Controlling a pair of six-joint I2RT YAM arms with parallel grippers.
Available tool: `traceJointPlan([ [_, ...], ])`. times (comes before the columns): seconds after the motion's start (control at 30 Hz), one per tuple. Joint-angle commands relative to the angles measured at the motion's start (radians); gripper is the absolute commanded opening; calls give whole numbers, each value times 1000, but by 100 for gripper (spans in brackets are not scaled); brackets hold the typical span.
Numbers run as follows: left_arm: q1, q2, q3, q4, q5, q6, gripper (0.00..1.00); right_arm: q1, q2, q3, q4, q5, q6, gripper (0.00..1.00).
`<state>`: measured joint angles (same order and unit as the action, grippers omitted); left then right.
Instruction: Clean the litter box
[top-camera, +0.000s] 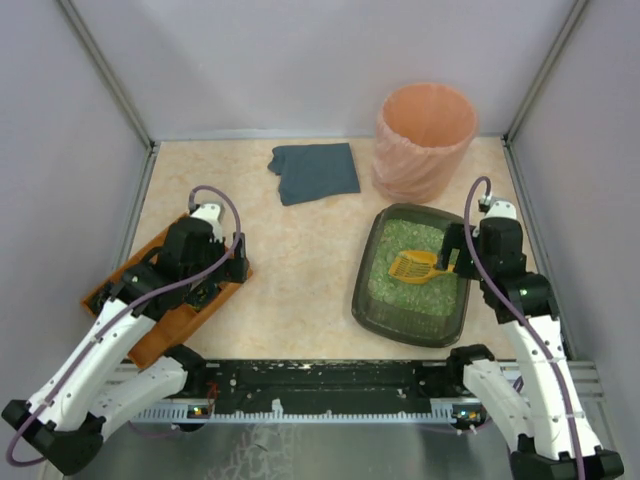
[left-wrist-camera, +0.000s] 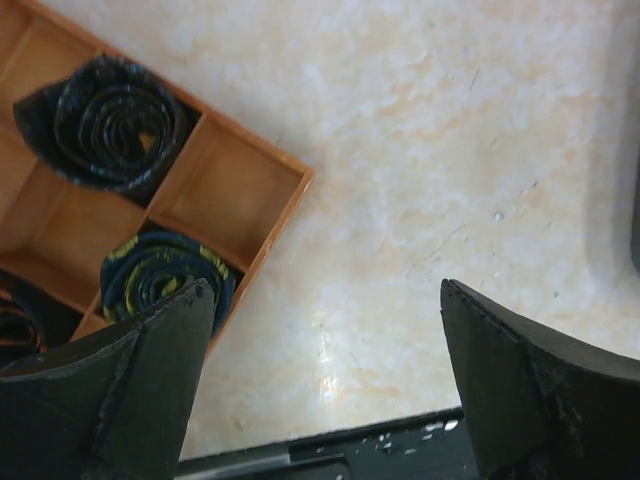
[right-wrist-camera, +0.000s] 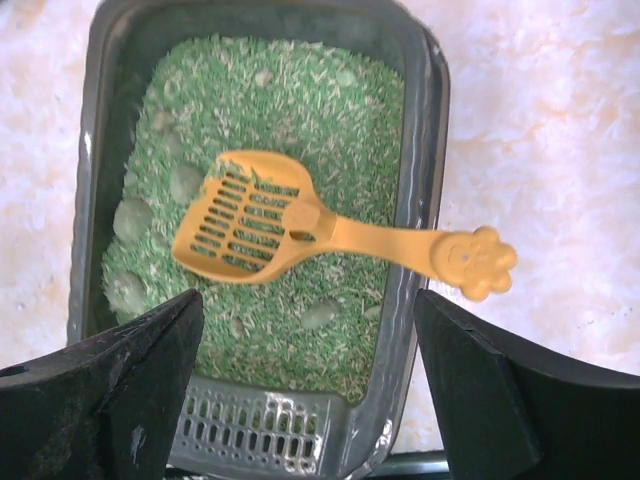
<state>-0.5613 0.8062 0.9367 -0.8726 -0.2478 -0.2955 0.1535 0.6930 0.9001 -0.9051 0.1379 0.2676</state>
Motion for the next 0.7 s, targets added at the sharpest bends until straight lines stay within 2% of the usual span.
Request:
traceJointPlan([
  [0.0,-13,61,61,173,-27,8,99,-31,51,104,90,48,50,87],
  [0.17,-20,104,75,266,-17,40,99,-47,101,155,96,68,41,90],
  [0.5,-25,79,20,471,78,169,100,-58,258,259,94,-151,-64,91],
  [0.67,-26,82,-10,568,140,224,100,-60,374,317,114,-238,-100,85],
])
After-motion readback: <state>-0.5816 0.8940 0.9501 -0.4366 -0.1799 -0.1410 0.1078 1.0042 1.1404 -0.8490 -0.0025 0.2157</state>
